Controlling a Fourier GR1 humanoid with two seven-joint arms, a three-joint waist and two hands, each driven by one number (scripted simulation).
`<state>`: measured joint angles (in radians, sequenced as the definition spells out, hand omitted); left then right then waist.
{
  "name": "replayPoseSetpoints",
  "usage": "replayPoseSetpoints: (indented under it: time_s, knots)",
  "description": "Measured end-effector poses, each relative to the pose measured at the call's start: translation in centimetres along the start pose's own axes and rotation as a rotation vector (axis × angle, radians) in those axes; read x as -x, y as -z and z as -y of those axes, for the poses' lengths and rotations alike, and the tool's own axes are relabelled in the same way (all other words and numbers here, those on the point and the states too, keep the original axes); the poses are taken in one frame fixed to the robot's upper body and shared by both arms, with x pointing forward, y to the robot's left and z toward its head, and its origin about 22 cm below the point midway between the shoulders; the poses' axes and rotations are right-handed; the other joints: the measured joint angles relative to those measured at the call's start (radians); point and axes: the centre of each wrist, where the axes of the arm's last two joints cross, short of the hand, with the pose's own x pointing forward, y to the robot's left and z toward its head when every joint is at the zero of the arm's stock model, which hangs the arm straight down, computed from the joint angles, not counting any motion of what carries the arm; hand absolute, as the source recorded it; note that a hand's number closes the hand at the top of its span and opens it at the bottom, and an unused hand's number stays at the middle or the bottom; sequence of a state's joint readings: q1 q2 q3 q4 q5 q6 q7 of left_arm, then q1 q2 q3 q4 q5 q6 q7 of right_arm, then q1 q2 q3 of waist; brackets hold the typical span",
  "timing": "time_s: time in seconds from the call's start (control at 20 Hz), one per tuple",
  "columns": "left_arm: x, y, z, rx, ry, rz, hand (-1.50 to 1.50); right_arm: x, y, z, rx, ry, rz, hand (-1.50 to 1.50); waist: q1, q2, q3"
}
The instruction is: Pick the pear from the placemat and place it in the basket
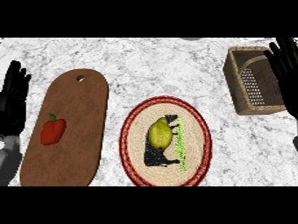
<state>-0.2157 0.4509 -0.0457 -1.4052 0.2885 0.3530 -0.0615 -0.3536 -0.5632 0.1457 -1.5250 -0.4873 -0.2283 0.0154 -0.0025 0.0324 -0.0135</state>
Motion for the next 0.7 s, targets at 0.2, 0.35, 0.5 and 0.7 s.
replayPoseSetpoints:
  time_s: [0.2, 0.35, 0.5, 0.7]
  knots:
    - [3.5, -2.3, 0.9, 0.064, 0.002, -0.173, 0.00, 1.3, 0.3, -2.8, -0.001, 0.274, 0.046, 1.50, 0.015, -0.010, 0.012]
    - [6.0, -4.5, 1.5, 0.136, 0.010, -0.317, 0.00, 1.2, 0.5, -6.2, -0.051, 0.534, 0.143, 1.50, 0.030, -0.008, 0.023]
    - [6.3, -5.0, 2.1, 0.201, 0.018, -0.357, 0.00, 0.7, 0.3, -10.8, -0.151, 0.711, 0.243, -1.50, 0.037, -0.020, 0.028]
    - [6.5, -5.6, 1.9, 0.244, 0.029, -0.394, 0.00, 0.5, -0.7, -15.9, -0.176, 0.722, 0.246, -1.50, 0.032, -0.035, 0.027]
